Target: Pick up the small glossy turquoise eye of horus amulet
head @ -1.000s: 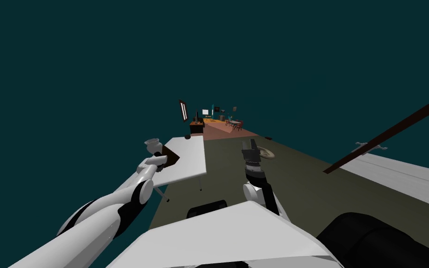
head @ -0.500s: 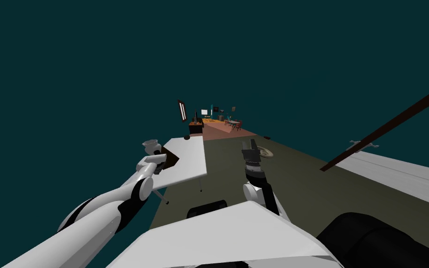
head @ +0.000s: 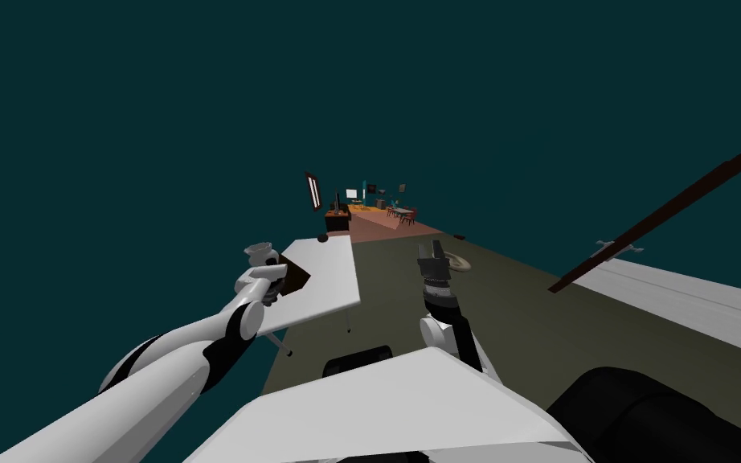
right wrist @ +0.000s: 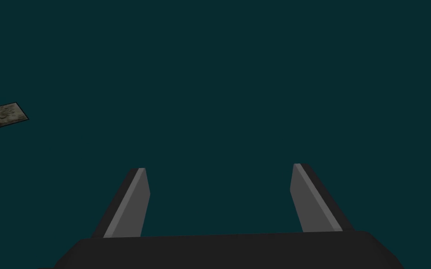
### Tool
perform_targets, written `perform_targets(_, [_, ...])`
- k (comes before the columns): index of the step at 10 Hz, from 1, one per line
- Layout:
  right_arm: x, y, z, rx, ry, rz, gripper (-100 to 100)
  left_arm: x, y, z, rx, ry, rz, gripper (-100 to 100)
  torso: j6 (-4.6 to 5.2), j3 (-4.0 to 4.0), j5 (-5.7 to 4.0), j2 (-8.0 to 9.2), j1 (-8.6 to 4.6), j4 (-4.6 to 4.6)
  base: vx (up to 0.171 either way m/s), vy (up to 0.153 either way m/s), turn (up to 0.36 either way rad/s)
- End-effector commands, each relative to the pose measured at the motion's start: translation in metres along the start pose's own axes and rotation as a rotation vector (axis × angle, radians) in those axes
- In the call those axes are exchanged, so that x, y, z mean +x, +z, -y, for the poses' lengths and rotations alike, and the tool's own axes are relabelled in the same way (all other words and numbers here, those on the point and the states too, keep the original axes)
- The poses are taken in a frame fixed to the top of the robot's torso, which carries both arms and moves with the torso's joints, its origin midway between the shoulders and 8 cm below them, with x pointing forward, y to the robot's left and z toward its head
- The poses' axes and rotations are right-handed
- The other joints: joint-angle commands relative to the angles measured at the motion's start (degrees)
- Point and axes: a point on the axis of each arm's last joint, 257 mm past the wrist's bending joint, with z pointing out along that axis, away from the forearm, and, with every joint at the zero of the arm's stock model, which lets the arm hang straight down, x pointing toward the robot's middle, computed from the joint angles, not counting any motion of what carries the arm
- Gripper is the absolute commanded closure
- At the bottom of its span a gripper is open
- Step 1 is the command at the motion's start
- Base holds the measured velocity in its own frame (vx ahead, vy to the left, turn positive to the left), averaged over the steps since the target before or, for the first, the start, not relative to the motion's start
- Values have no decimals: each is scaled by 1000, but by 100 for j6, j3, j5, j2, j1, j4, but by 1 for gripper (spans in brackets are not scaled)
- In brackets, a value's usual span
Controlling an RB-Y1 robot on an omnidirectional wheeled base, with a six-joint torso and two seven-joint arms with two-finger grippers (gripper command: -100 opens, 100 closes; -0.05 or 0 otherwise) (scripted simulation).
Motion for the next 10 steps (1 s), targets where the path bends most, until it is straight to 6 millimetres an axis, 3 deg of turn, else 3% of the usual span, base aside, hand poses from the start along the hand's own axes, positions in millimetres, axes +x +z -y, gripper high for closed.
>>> perform_targets(1, [0, 0, 0, 0, 0, 0, 0, -2, -3, -10, -44, -7, -2, -100, 0, 0, 0, 0, 0, 0, 33, 67, -40])
perform_targets(10, [0, 0, 0, 0, 0, 0, 0, -8, -11, -45, -198, -27, 6, -100, -4, -10, 6, -15, 25, -6, 26, 65, -38])
